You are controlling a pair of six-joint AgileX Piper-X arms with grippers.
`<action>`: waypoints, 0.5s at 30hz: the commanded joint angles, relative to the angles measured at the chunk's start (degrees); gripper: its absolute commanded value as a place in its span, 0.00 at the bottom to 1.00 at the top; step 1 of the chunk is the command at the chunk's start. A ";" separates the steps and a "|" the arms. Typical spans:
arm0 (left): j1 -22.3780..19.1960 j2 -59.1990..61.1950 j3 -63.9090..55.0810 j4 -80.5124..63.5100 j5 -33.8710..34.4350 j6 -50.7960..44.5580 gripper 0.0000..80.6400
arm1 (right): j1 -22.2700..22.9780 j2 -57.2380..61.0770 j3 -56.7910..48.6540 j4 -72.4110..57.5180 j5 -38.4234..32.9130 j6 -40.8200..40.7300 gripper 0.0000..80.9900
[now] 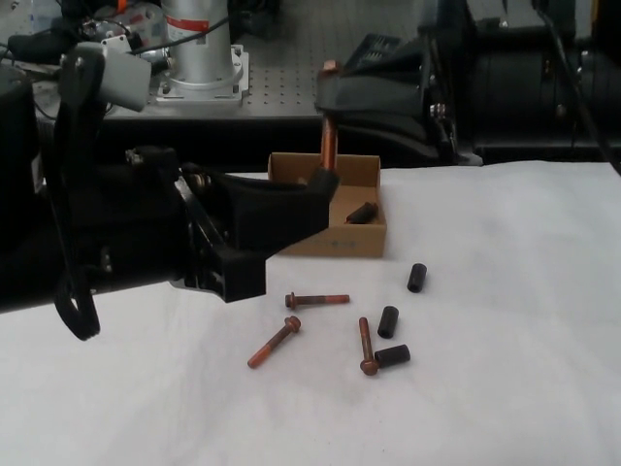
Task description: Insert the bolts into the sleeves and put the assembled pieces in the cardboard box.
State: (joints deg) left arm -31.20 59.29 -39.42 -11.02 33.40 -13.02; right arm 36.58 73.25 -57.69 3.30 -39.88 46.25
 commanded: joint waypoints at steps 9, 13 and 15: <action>-0.09 -0.38 -0.45 -1.08 -0.13 -0.34 0.01 | 0.23 -1.65 -0.44 -2.46 -4.79 0.09 0.03; -0.09 -0.38 -0.45 -2.01 -0.27 -0.34 0.01 | 0.23 -1.77 -0.44 -2.46 -4.79 -0.08 0.03; -0.09 -0.38 -0.45 -2.01 -0.27 -0.34 0.01 | 0.23 -1.77 -0.44 -2.46 -4.61 -1.40 0.03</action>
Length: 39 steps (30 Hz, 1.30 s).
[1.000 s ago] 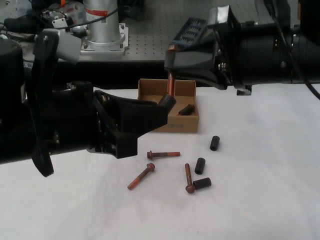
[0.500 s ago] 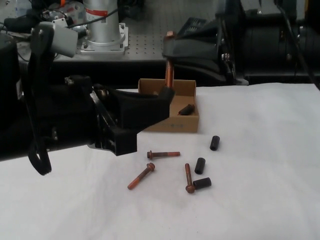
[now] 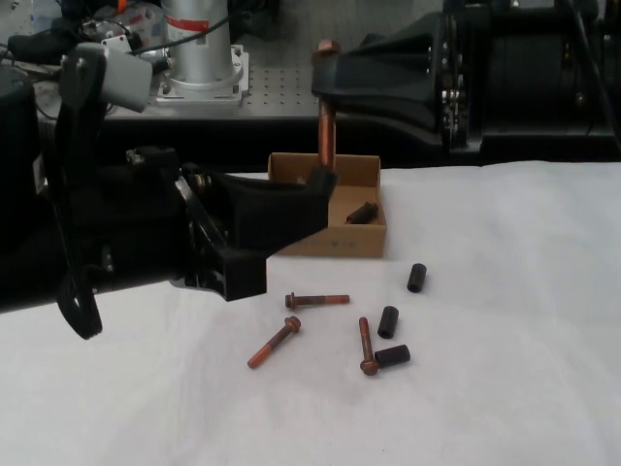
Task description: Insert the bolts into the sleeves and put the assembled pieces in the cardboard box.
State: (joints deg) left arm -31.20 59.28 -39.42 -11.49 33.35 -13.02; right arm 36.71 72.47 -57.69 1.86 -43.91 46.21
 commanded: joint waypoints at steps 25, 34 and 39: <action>-0.09 -0.37 -0.45 -6.89 -0.52 -6.46 0.01 | 0.11 -0.99 -0.44 -1.01 8.28 -8.58 0.03; -0.09 -0.37 -0.45 -6.78 -0.36 -6.48 0.01 | 0.67 -0.99 -0.44 -1.01 8.26 -7.34 0.03; -0.09 -0.37 -0.45 -6.78 0.85 -6.48 0.01 | 0.80 -0.99 -0.44 -1.01 7.08 -7.34 0.03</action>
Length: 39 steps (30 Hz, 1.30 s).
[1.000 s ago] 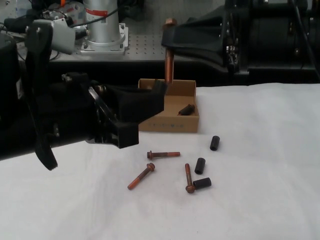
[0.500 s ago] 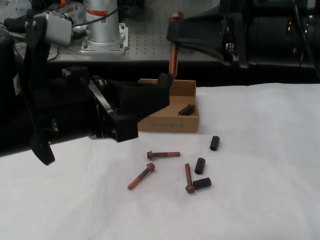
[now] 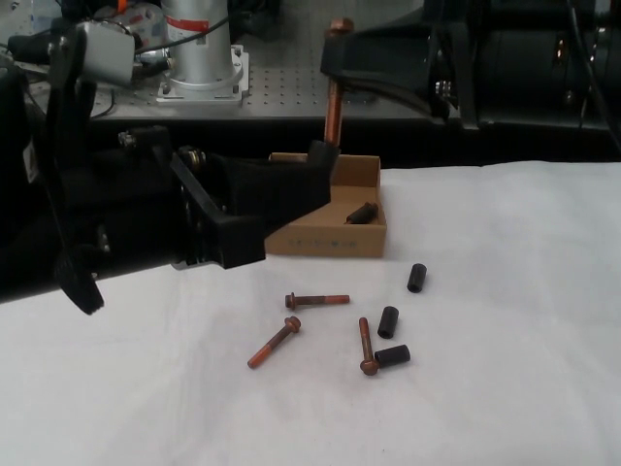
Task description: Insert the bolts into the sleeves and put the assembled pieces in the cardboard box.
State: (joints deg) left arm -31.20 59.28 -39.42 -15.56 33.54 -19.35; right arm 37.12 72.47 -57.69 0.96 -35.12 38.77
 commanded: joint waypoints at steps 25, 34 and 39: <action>-0.09 -0.37 -0.45 -3.86 -3.37 -0.01 0.01 | 2.97 -1.29 -0.39 -0.12 5.12 -0.05 0.03; -0.09 -0.37 -0.45 -3.86 -6.35 -0.01 0.01 | 3.52 -2.30 -0.39 0.40 7.05 -2.75 0.03; -0.09 -0.37 -0.45 -3.86 -5.79 0.17 0.01 | 5.91 -2.30 -0.39 0.52 7.24 -4.11 0.03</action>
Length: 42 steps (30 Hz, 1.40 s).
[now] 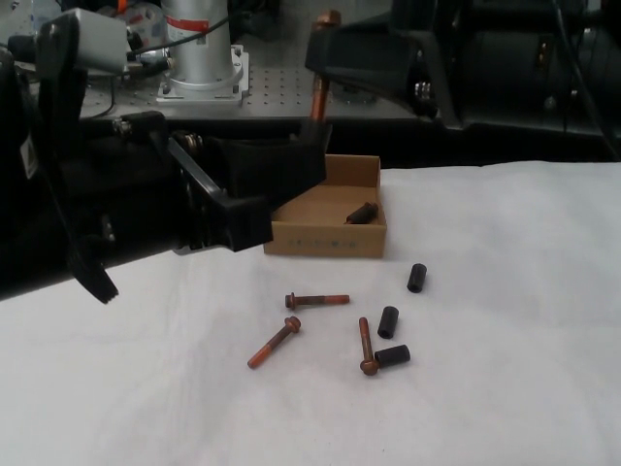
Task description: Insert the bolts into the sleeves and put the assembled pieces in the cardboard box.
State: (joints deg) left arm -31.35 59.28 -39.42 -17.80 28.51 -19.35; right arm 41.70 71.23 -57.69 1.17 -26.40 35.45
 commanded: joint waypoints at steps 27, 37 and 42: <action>0.06 -0.37 -0.45 -1.77 -3.51 0.45 0.01 | 1.43 -4.16 -0.39 9.18 -5.48 -7.00 0.03; 0.06 -0.37 -0.45 -4.35 -3.91 0.45 0.01 | 1.55 -4.16 -0.39 10.18 -7.81 -7.17 0.03; 0.06 -0.37 -0.45 -4.66 -2.63 0.45 0.01 | 1.55 -4.16 -0.39 12.96 -9.13 -7.17 0.21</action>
State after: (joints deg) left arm -31.62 59.28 -39.37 -19.86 28.73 -19.35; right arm 42.65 68.11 -57.94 11.24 -29.86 28.20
